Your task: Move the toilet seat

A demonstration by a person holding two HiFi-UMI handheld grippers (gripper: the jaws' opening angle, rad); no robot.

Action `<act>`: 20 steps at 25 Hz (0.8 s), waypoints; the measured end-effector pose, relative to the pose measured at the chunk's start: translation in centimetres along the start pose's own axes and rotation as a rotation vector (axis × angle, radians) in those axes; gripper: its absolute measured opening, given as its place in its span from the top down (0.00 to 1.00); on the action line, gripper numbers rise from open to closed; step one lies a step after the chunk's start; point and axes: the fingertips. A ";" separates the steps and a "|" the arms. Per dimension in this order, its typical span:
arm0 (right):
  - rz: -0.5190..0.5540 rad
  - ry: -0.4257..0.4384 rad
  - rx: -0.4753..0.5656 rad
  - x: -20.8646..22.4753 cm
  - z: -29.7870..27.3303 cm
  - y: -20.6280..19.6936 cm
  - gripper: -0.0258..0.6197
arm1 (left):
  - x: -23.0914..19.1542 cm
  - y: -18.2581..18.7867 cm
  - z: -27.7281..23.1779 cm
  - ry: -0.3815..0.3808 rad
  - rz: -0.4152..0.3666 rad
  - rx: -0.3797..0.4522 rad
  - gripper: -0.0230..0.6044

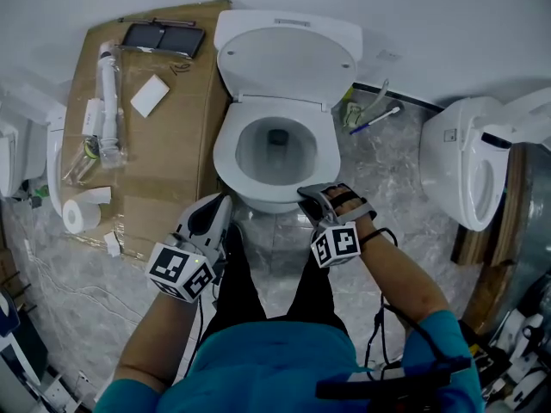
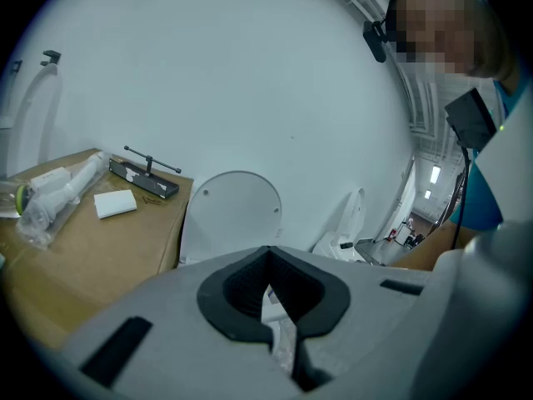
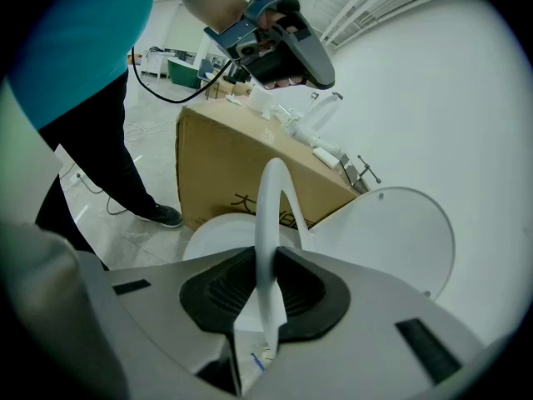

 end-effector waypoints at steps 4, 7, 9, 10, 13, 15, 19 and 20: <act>0.003 0.004 -0.001 0.8 0.2 -0.2 0.86 | 0.0 0.4 -0.2 0.001 0.006 0.007 0.99; -0.004 -0.005 -0.004 1.6 0.1 -0.1 0.86 | -0.3 0.9 -0.2 -0.001 0.007 0.011 0.99; -0.005 -0.015 0.002 2.4 -0.3 0.0 0.87 | -0.5 1.3 -0.2 0.002 0.001 0.021 0.99; -0.004 -0.016 0.004 2.7 -0.3 0.1 0.87 | -0.4 1.5 -0.2 0.004 0.001 0.025 0.99; -0.006 -0.016 0.004 3.4 0.2 0.2 0.87 | -0.2 1.5 -0.1 0.005 0.007 0.029 0.99; -0.010 -0.024 0.004 4.1 0.2 0.2 0.88 | -0.3 1.7 -0.2 0.006 0.010 0.030 0.99; -0.018 -0.044 0.015 5.8 0.2 0.3 0.89 | -0.6 1.8 -0.4 0.007 0.016 0.029 0.99; -0.020 -0.049 0.017 6.1 0.2 0.4 0.89 | -0.6 1.8 -0.5 0.006 0.016 0.027 0.99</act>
Point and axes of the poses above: the fingertips, and each gripper's own axes: z backward along the fingers, x to its right, y out of its top, and after that the axes turned 12 degrees about -y, right-handed
